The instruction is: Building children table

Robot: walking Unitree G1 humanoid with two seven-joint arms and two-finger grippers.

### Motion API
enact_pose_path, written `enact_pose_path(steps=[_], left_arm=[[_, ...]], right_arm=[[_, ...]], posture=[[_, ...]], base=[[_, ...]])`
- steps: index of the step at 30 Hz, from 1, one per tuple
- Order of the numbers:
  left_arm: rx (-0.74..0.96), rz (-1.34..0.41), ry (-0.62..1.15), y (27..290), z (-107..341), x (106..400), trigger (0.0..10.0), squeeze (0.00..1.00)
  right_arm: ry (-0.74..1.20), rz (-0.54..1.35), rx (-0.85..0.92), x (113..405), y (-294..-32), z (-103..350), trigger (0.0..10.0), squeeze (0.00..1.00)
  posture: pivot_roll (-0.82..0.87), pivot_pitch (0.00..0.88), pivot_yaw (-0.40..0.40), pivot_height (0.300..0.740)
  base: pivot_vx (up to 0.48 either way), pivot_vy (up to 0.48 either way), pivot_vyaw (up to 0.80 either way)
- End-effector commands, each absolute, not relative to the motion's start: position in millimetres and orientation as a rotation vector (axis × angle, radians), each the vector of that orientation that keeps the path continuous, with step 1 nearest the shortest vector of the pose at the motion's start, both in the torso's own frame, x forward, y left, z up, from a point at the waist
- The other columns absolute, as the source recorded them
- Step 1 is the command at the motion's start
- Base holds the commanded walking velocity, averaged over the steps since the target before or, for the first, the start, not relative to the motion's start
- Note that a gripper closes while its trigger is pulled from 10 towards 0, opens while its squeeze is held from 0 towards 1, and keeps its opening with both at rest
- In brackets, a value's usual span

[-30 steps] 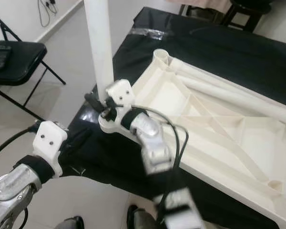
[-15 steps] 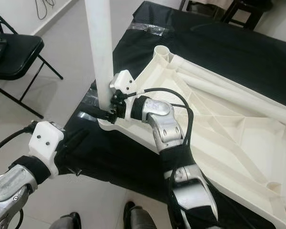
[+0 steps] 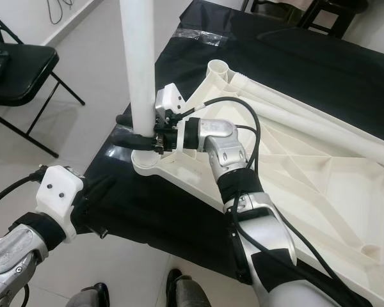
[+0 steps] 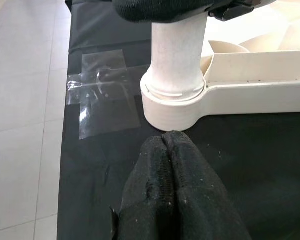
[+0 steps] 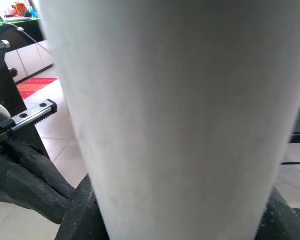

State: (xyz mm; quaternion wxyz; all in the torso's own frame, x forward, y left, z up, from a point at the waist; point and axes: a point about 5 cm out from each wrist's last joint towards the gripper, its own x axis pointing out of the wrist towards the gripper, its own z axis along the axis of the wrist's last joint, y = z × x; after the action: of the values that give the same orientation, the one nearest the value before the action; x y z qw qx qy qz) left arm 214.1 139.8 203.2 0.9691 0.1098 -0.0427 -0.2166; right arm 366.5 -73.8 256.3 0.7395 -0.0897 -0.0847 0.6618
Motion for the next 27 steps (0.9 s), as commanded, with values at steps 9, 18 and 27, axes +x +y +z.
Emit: enact_pose_path(steps=[9,18,27], left_arm=[[0.235,-0.436,-0.076,143.1,204.1,207.2,10.0,0.00],[0.200,-0.463,-0.091,134.2,203.2,212.2,10.0,0.00],[0.213,-0.451,-0.096,135.6,204.2,213.6,10.0,0.00]], right_arm=[[0.056,0.680,-0.174,345.8,-85.7,177.6,0.0,0.00],[0.039,0.511,-0.137,338.0,-68.1,182.0,0.0,0.00],[-0.105,0.838,0.045,344.6,-48.6,213.2,10.0,1.00]], posture=[[0.12,0.327,-0.144,0.740],[0.11,0.290,-0.129,0.740],[0.12,0.273,-0.134,0.740]], base=[[0.000,0.000,0.00],[0.000,0.000,0.00],[0.000,0.000,0.00]])
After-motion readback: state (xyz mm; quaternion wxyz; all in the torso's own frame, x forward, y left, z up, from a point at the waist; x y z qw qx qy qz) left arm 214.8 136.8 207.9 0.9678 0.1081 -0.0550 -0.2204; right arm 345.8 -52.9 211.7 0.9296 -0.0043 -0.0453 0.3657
